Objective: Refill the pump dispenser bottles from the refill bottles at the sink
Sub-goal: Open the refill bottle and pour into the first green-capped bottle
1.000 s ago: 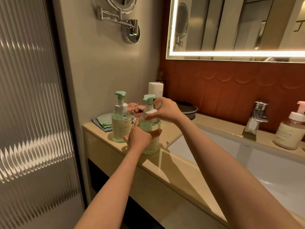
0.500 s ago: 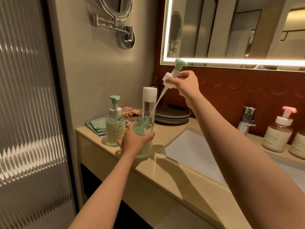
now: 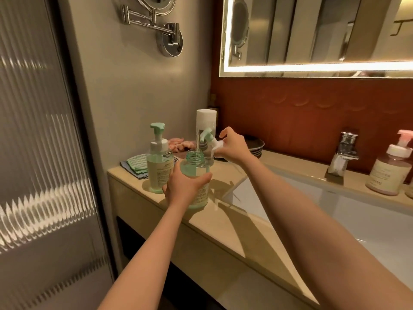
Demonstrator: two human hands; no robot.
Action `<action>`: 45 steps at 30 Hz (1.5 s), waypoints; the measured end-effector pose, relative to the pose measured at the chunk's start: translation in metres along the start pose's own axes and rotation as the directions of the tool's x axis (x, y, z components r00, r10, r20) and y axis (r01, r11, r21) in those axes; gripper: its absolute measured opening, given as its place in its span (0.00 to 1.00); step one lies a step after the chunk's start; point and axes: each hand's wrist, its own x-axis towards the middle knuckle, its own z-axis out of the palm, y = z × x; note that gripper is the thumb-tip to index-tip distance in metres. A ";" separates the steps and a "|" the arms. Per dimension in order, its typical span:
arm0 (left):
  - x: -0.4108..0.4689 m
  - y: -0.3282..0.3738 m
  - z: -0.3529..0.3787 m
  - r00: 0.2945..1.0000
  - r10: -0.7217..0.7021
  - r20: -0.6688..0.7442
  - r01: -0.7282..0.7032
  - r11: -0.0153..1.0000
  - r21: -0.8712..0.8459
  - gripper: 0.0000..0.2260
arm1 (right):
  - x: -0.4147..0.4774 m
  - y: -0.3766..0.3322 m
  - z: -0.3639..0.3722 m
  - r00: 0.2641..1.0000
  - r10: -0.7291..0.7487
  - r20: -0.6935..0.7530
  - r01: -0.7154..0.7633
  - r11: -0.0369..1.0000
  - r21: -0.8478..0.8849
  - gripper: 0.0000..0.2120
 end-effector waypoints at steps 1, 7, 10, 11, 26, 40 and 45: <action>0.001 -0.002 -0.001 1.000 0.001 0.002 -0.001 1.000 -0.005 0.37 | 0.002 0.004 0.010 0.999 0.004 0.041 -0.001 0.998 -0.063 0.25; 0.002 0.001 -0.001 1.000 0.014 0.011 -0.014 1.000 -0.024 0.39 | 0.001 0.028 0.048 0.977 0.013 0.212 0.066 0.929 -0.363 0.31; 0.004 0.003 -0.002 0.998 0.009 0.061 -0.006 0.999 -0.050 0.38 | 0.005 0.031 0.054 0.973 0.025 0.231 0.064 0.926 -0.372 0.32; 0.004 0.004 -0.003 0.997 0.006 0.075 -0.001 0.998 -0.059 0.39 | 0.006 0.031 0.055 0.970 0.031 0.242 0.064 0.925 -0.374 0.31; 0.009 0.042 -0.013 0.989 0.143 0.036 -0.138 0.982 -0.132 0.40 | 0.004 0.018 0.039 0.929 0.047 0.366 0.075 0.947 -0.311 0.27; 0.113 0.122 -0.015 0.971 0.066 0.229 -0.043 0.994 -0.104 0.24 | 0.066 0.011 -0.018 0.998 -0.041 0.048 0.046 0.994 -0.098 0.22; 0.145 0.118 0.001 0.954 -0.065 0.293 0.085 0.995 -0.055 0.26 | 0.102 0.003 -0.009 0.999 -0.033 -0.014 0.032 0.999 -0.037 0.27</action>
